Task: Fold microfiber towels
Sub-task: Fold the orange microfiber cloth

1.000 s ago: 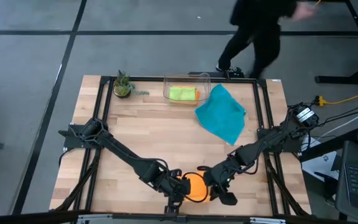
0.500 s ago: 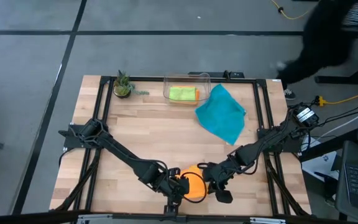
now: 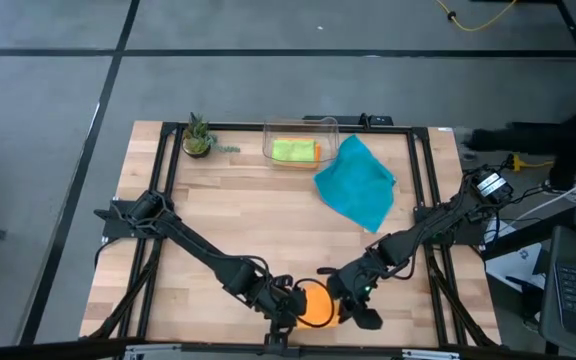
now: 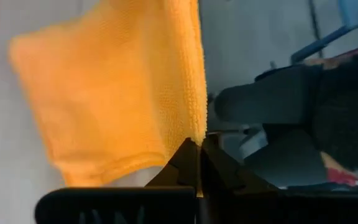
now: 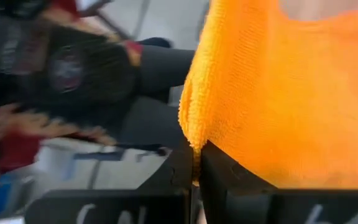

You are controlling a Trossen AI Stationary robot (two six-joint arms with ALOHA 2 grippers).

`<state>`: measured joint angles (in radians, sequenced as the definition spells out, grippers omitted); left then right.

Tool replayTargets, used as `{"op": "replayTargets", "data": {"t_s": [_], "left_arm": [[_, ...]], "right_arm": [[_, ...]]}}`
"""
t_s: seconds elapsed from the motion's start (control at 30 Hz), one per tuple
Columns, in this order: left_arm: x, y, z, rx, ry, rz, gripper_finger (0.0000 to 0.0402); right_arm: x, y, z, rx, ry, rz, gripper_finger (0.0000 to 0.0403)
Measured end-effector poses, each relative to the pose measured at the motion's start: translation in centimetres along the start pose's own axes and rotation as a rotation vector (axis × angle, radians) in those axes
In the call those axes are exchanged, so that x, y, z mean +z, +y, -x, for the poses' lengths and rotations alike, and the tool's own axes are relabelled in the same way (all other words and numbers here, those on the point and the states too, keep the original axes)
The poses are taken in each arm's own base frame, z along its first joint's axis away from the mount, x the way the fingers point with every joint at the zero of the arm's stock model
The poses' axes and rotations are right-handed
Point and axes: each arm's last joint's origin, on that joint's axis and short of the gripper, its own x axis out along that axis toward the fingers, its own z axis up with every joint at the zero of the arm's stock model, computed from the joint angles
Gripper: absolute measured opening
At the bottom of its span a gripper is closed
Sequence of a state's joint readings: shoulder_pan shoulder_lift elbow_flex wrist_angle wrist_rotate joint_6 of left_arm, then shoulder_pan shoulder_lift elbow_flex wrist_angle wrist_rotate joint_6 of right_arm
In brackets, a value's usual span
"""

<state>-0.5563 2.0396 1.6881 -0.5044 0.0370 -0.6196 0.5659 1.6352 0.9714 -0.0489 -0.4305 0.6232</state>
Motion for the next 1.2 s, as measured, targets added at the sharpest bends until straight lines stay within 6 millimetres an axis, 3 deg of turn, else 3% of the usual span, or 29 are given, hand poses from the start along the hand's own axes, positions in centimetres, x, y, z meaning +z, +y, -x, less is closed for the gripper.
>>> {"op": "replayTargets", "data": {"t_s": [0.27,0.47,0.6,1.2], "left_arm": [[-0.8,1.3,-0.7,0.146,0.05,0.012,0.0],[-1.3,2.2,-3.1,0.146,0.096,0.023,0.0],[-1.3,2.3,-3.7,0.143,0.081,0.022,0.0],[-2.4,3.5,-3.4,0.393,0.104,-0.019,0.0]], "right_arm": [[-0.6,-1.4,0.0,-0.288,-0.054,-0.046,0.0014],[-0.6,-0.9,-0.1,-0.174,-0.005,-0.033,0.0014],[-0.9,-0.7,-0.3,-0.165,0.015,-0.031,0.0014],[0.1,-2.7,0.6,-0.451,-0.161,-0.075,0.0014]]}}
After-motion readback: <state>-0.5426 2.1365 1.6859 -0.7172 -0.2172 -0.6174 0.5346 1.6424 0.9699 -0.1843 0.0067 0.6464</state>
